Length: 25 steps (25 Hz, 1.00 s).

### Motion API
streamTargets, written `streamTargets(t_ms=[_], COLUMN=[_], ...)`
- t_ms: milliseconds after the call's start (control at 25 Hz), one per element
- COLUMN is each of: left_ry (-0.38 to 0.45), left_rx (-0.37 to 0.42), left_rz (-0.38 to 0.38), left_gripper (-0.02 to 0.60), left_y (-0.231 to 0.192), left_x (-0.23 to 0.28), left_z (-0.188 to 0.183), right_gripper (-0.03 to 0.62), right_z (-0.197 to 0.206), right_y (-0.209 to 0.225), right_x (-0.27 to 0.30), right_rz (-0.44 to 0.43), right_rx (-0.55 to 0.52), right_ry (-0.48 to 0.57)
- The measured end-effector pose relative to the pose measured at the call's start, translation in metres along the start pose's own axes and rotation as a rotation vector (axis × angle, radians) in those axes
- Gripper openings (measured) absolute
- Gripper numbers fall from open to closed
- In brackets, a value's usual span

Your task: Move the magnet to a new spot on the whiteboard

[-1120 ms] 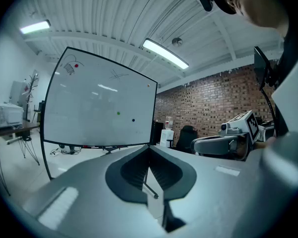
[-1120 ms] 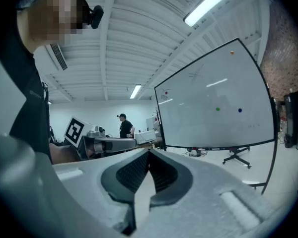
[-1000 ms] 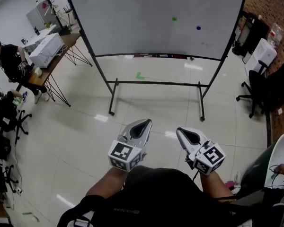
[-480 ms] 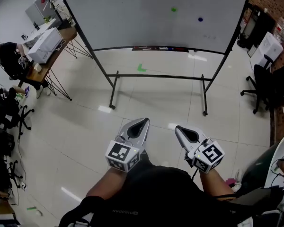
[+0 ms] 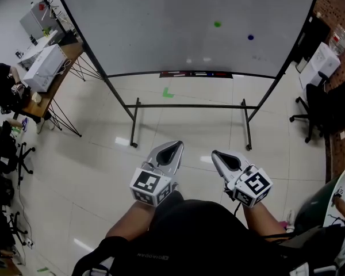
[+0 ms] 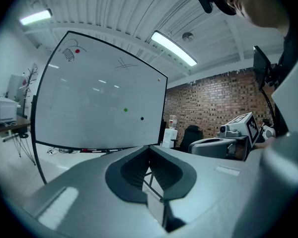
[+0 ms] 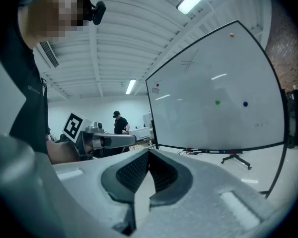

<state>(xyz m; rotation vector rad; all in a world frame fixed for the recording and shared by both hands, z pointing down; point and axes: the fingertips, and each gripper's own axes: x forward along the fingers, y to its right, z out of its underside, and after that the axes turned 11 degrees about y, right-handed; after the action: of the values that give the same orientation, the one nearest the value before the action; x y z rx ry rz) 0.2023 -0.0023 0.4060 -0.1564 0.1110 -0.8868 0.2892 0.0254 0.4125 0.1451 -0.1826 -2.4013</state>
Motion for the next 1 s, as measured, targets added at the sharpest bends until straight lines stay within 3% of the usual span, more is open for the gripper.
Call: streamTargets(t_ms=[240, 440, 800, 1000], left_ry=[0.026, 0.04, 0.005, 0.005], left_rx=[0.001, 0.003, -0.048, -0.033], left_rz=[0.05, 0.099, 0.147, 0.109], left_gripper=[0.017, 0.017, 0.017, 0.017], left_y=[-0.079, -0.134, -0.168, -0.179], left_x=[0.03, 0.053, 0.097, 0.125], left_z=[-0.032, -0.042, -0.029, -0.026], right_gripper=[0.008, 0.008, 0.008, 0.029], right_z=[-0.025, -0.035, -0.058, -0.088], right_y=[0.016, 0.05, 0.14, 0.211], right_x=[0.087, 0.147, 0.194, 0.216], right_rz=[0.021, 0.117, 0.236, 0.301], right_rx=[-0.084, -0.194, -0.327, -0.432], right_ry=[0.02, 0.012, -0.028, -0.029])
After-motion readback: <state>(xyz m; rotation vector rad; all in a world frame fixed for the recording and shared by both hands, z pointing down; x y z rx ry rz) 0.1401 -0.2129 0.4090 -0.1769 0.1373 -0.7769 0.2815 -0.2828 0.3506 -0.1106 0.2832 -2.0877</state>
